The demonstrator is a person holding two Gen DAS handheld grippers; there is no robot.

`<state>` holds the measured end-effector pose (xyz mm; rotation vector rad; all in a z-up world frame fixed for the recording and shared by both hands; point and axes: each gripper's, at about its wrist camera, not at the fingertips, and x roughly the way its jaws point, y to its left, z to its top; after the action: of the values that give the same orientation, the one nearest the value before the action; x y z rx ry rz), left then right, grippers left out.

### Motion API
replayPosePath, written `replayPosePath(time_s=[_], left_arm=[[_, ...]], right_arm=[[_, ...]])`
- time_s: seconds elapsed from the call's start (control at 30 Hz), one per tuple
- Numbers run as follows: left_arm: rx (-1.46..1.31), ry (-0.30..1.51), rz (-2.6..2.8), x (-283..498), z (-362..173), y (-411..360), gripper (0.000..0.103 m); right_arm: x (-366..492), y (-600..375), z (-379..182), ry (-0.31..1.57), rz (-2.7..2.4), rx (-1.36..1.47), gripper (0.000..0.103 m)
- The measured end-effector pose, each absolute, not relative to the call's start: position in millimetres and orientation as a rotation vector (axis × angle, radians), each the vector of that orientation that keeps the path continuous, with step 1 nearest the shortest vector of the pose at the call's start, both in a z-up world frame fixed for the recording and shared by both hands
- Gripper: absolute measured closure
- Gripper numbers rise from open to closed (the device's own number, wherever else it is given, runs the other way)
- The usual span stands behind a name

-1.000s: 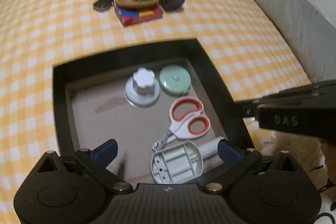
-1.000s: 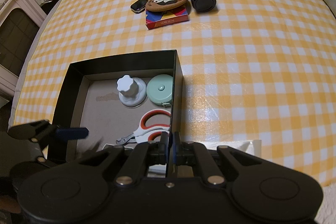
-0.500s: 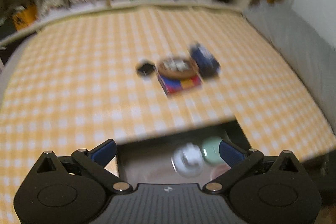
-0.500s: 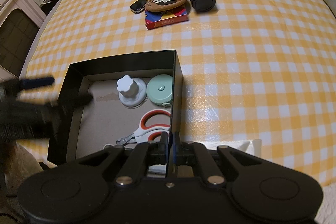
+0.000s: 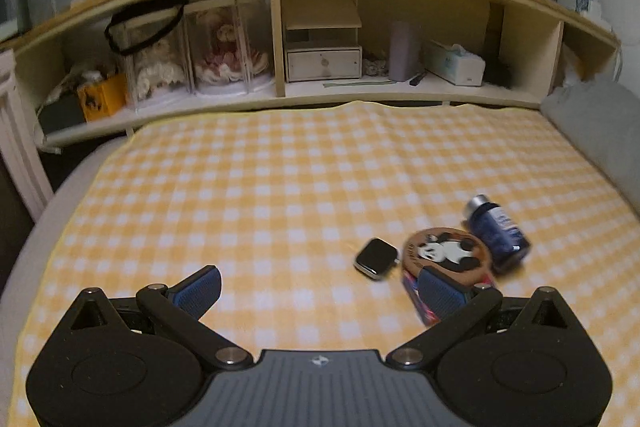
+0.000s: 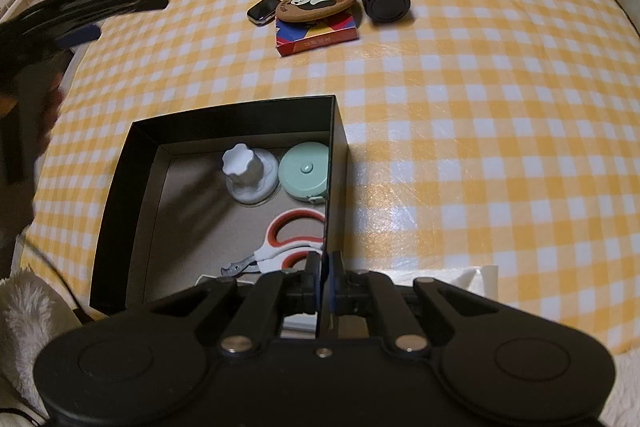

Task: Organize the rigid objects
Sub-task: 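Move the left tool to the panda cork coaster, then close the left tool on the panda coaster edge and lift it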

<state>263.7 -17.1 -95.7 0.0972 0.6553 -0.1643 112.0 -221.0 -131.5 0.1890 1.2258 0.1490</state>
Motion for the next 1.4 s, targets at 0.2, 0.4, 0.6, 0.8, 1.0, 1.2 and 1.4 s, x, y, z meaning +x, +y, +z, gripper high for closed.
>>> replayPosePath(time_s=[0.2,0.4,0.6,0.8,1.0,1.2,1.4], left_arm=[[0.101,0.633,-0.192,291,-119,-33,0.0],[0.128,0.67,-0.226,307,-140,-69,0.0],[0.149,0.693,-0.388,324,-147,-106,0.0],[0.151,0.749,-0.452,349,-156,-136,0.0],[0.181,0.812,-0.43,368,-175,-156,0.0],[0.229,0.854,-0.42,375,-187,-162,0.003],[0.208,0.854,-0.403,372,-184,-154,0.01]], right_arm=[[112,-221,-132,1.227,0.148,0.185,0.098],[113,-219,-132,1.228,0.147,0.174,0.098],[114,-218,-132,1.23,0.148,0.171,0.098],[115,-221,-134,1.234,0.148,0.189,0.098],[116,-221,-135,1.239,0.151,0.182,0.098],[118,-223,-138,1.242,0.154,0.19,0.097],[119,-225,-138,1.244,0.159,0.198,0.097]])
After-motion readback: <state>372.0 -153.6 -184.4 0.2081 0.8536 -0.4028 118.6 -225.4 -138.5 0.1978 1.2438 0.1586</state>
